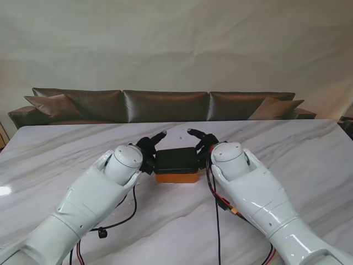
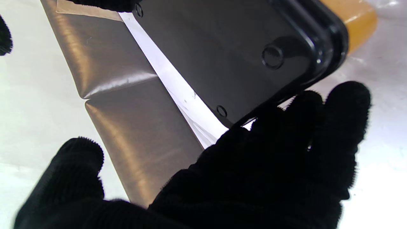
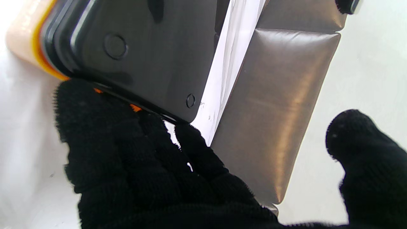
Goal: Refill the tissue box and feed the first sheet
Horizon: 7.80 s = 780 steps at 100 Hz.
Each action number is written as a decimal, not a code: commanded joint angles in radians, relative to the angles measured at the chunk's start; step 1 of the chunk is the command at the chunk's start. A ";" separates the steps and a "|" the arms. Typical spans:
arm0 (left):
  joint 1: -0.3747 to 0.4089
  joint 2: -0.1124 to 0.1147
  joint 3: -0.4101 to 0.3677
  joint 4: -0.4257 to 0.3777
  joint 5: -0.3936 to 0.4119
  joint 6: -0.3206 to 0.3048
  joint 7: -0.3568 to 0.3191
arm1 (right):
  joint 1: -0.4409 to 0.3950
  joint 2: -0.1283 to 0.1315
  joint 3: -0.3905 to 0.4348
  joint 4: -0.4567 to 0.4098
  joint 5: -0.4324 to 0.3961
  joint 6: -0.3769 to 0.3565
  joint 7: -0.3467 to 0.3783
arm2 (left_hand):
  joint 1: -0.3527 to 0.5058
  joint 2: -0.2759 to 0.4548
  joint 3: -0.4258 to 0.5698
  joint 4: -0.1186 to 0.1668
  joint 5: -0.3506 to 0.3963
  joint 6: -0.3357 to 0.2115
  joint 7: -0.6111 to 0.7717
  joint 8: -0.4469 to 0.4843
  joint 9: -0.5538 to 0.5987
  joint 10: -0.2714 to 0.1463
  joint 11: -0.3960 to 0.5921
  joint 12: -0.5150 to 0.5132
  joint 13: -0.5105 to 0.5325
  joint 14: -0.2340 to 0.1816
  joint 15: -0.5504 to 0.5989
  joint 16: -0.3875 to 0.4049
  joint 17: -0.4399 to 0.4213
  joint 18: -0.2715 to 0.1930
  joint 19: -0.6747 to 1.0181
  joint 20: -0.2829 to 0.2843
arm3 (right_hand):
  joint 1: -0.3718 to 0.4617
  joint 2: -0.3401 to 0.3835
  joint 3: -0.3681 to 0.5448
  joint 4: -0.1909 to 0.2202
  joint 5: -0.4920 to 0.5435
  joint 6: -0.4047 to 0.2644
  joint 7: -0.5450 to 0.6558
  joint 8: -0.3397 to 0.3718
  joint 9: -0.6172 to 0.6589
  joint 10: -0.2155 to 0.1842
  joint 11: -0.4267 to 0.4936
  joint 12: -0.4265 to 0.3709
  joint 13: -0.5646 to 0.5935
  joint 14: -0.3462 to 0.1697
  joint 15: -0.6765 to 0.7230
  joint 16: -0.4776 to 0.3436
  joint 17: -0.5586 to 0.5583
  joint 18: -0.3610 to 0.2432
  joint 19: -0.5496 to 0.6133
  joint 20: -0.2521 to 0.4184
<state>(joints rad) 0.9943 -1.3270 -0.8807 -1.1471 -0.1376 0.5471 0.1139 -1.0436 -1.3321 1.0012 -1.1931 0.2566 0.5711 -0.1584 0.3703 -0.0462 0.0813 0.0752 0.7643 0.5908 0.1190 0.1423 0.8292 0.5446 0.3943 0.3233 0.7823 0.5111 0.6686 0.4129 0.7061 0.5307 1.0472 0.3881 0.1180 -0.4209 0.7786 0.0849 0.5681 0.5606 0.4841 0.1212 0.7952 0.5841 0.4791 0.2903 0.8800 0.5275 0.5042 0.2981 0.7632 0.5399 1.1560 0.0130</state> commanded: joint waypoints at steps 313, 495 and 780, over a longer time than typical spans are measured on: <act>0.020 -0.027 -0.027 0.021 0.121 0.020 0.055 | -0.005 -0.016 0.014 -0.013 -0.052 0.054 0.034 | -0.009 0.027 0.022 -0.009 0.014 -0.594 0.175 0.078 0.024 -0.181 0.045 0.006 -0.014 -0.007 0.019 0.003 0.029 -0.066 0.197 -0.004 | -0.004 0.016 -0.022 0.021 0.024 -0.068 0.032 0.015 0.032 -0.141 0.030 -0.008 0.019 -0.127 0.020 -0.004 0.010 -0.117 -0.022 -0.010; -0.005 0.103 0.000 0.030 0.368 -0.101 -0.170 | -0.025 0.071 -0.057 -0.010 -0.440 0.017 0.091 | 0.001 0.027 0.040 0.009 -0.048 -0.537 0.213 0.106 -0.123 -0.363 0.092 0.041 -0.202 -0.154 0.003 0.087 -0.397 -0.256 0.182 0.204 | 0.158 -0.106 -0.005 0.037 0.473 -0.619 0.425 0.504 0.517 -0.610 0.667 0.657 0.426 -0.347 0.638 0.300 0.145 -0.266 0.490 0.391; -0.126 0.024 0.167 0.337 0.288 -0.358 -0.171 | 0.027 0.065 -0.176 0.072 -0.462 -0.094 0.126 | -0.024 0.013 0.100 0.024 0.009 -0.575 0.524 0.311 -0.044 -0.415 0.260 0.173 -0.169 -0.192 0.131 0.282 -0.409 -0.294 0.255 0.273 | 0.064 -0.077 0.127 0.018 0.632 -0.687 0.505 0.550 0.648 -0.661 0.731 0.777 0.430 -0.388 0.701 0.316 0.218 -0.281 0.491 0.387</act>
<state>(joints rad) 0.8839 -1.2910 -0.7121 -0.8291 0.1508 0.1972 -0.0486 -1.0285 -1.2644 0.8256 -1.1264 -0.2023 0.4728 -0.0457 0.3679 -0.0462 0.2152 0.1226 0.7404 0.1118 0.6057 0.4308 0.7405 0.1602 0.6167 0.4782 0.5785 0.3023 0.7868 0.6911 0.2837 0.2727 1.1083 0.6381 0.1817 -0.5082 0.9034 0.0769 1.1614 -0.1098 1.0104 0.6582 1.3765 -0.0092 1.1706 1.0448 1.2776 0.1471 1.1351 0.5999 0.9478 0.2697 1.5793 0.4028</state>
